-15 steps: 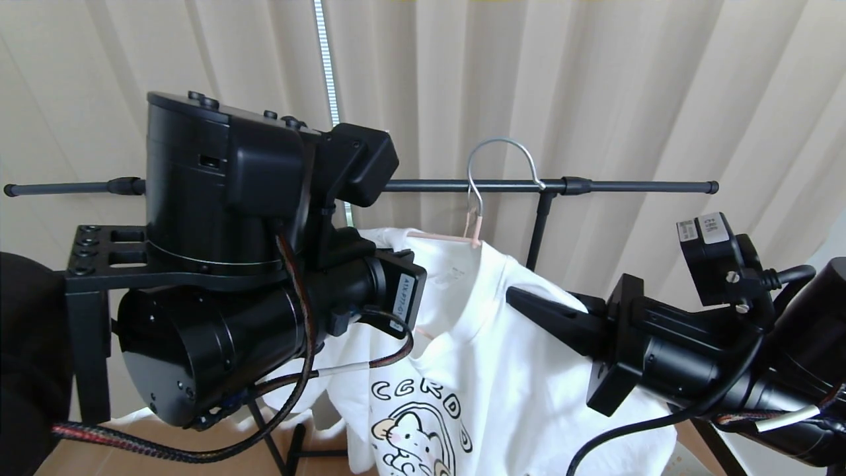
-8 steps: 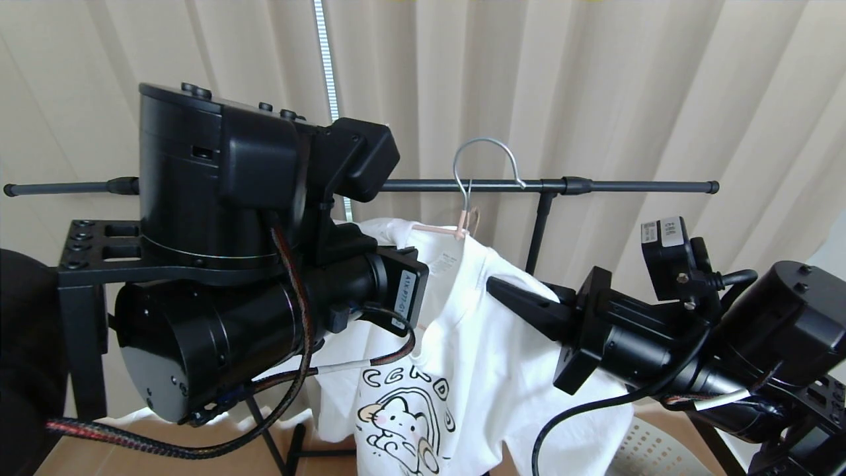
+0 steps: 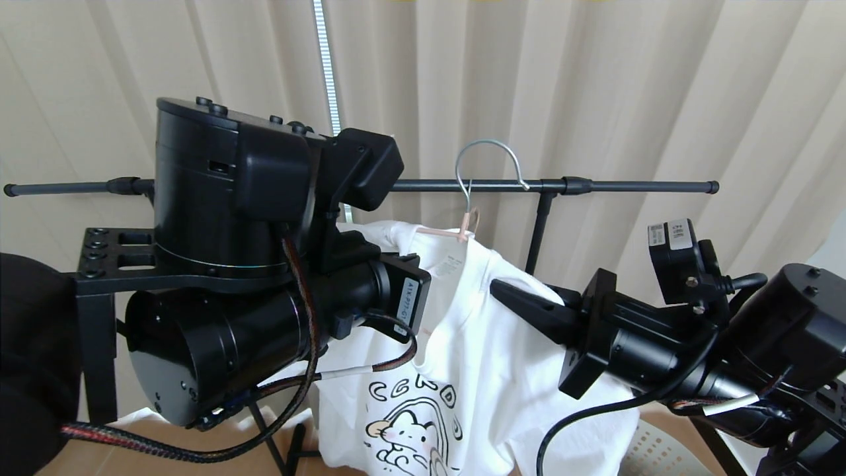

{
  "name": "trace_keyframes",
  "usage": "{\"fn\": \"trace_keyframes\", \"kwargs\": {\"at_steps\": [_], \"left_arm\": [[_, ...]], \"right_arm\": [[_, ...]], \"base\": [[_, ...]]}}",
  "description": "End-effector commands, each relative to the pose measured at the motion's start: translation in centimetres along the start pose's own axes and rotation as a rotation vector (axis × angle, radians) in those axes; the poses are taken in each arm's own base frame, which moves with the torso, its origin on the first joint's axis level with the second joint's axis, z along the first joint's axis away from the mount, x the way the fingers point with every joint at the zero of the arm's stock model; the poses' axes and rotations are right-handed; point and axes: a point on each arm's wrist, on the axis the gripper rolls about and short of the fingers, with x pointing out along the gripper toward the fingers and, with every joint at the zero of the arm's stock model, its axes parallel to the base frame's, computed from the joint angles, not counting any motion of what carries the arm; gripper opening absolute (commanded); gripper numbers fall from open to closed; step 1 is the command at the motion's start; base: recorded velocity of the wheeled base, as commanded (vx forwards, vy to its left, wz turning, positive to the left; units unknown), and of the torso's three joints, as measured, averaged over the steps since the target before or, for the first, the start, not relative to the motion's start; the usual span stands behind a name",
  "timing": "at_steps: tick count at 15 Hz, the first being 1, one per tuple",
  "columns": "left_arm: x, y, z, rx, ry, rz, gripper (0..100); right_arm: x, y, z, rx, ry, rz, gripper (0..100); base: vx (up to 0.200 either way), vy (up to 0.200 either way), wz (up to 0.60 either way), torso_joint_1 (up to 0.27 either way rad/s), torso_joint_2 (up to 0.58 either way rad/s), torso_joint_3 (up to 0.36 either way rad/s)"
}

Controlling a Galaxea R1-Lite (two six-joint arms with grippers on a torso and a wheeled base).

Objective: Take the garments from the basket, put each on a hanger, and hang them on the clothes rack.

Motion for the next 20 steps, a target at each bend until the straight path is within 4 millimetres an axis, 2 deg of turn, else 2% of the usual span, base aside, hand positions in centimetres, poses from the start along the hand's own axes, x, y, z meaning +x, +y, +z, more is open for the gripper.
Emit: {"fn": "trace_keyframes", "kwargs": {"at_steps": [1,7,8,12,16,20], "left_arm": [[0.4,0.0,-0.2,0.004,0.012,0.005,0],[1.4,-0.3,-0.3,0.006,0.002,0.008,0],[1.4,-0.3,-0.2,0.001,-0.005,0.009,100],[1.0,-0.4,-0.2,0.005,-0.010,0.002,100],[-1.2,0.3,-0.2,0.012,-0.034,-0.001,100],[-2.6,0.5,-0.7,0.017,-0.038,-0.017,100]], "right_arm": [[-0.2,0.2,0.5,-0.007,-0.018,0.004,0],[-0.6,0.6,1.2,-0.014,-0.037,0.012,0],[-0.6,0.6,1.2,-0.014,-0.037,0.012,0],[-0.7,0.7,1.4,-0.017,-0.044,0.012,0],[-0.5,0.5,1.1,-0.013,-0.034,0.010,0],[-0.4,0.4,1.1,-0.013,-0.032,0.008,0]], "base": [[0.000,0.000,0.00,0.000,0.00,0.000],[0.000,0.000,0.00,0.000,0.00,0.000],[0.000,0.000,0.00,0.000,0.00,0.000],[0.000,0.000,0.00,0.000,0.00,0.000],[0.000,0.000,0.00,0.000,0.00,0.000],[0.000,0.000,0.00,0.000,0.00,0.000]]}}
